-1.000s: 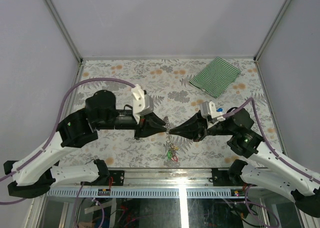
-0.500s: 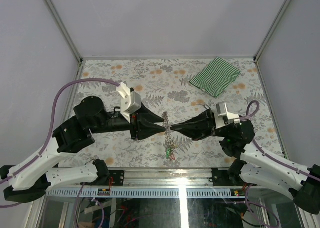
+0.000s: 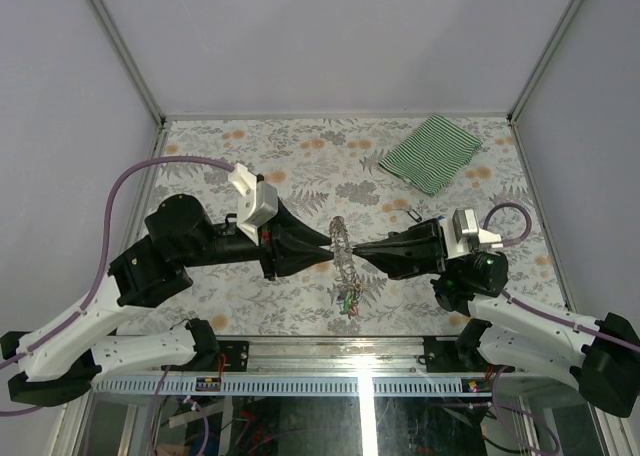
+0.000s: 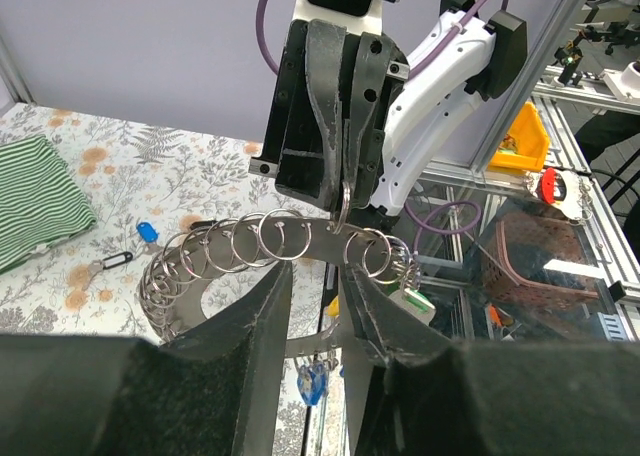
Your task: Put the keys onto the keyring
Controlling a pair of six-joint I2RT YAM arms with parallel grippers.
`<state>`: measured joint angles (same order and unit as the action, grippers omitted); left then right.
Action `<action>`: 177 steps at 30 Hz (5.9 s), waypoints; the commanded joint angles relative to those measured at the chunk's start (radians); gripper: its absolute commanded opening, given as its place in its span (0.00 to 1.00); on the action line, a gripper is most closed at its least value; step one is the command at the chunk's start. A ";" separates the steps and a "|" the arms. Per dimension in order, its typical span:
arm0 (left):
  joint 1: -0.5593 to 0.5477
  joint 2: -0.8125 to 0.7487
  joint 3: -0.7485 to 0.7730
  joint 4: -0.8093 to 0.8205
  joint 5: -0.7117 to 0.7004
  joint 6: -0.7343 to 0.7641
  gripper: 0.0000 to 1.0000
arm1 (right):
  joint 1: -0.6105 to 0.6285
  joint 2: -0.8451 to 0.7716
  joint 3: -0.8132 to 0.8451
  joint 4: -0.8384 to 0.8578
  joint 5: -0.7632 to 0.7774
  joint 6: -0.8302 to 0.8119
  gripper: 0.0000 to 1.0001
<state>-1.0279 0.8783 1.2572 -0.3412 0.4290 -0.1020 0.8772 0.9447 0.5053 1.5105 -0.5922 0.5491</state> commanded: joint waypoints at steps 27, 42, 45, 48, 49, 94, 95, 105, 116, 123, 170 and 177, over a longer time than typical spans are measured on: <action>-0.005 0.001 -0.121 0.344 0.017 -0.061 0.29 | 0.004 -0.047 0.057 0.002 0.101 -0.051 0.00; -0.005 0.019 -0.125 0.352 0.014 -0.068 0.27 | 0.004 -0.048 0.057 0.017 0.086 -0.043 0.00; -0.006 0.023 -0.123 0.356 0.018 -0.070 0.25 | 0.004 -0.046 0.058 0.014 0.083 -0.042 0.00; -0.006 0.028 -0.121 0.357 0.017 -0.070 0.22 | 0.005 -0.046 0.056 0.012 0.081 -0.041 0.00; -0.006 0.029 -0.120 0.357 0.017 -0.070 0.21 | 0.004 -0.046 0.056 0.010 0.080 -0.043 0.00; -0.010 0.308 0.374 -0.566 -0.014 0.287 0.00 | 0.005 -0.246 0.373 -1.477 -0.020 -0.552 0.35; -0.010 0.309 0.376 -0.569 -0.013 0.288 0.00 | 0.004 -0.239 0.368 -1.463 -0.021 -0.543 0.35; -0.020 0.315 0.383 -0.570 -0.006 0.293 0.00 | 0.003 -0.182 0.356 -1.376 -0.069 -0.501 0.33; -0.023 0.320 0.389 -0.570 -0.007 0.298 0.00 | 0.004 -0.158 0.352 -1.362 -0.104 -0.479 0.29; -0.023 0.318 0.390 -0.570 -0.008 0.299 0.00 | 0.004 -0.145 0.357 -1.359 -0.117 -0.477 0.17; -0.023 -0.080 -0.092 0.169 0.062 0.061 0.22 | 0.004 -0.217 0.091 -0.476 -0.161 -0.580 0.03; -0.023 -0.074 -0.094 0.218 0.066 0.051 0.19 | 0.004 -0.155 0.078 -0.315 -0.073 -0.435 0.03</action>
<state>-1.0466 0.8108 1.1706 -0.2306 0.4801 -0.0338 0.8772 0.7696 0.5739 0.9836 -0.7532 0.0093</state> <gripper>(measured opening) 0.203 0.027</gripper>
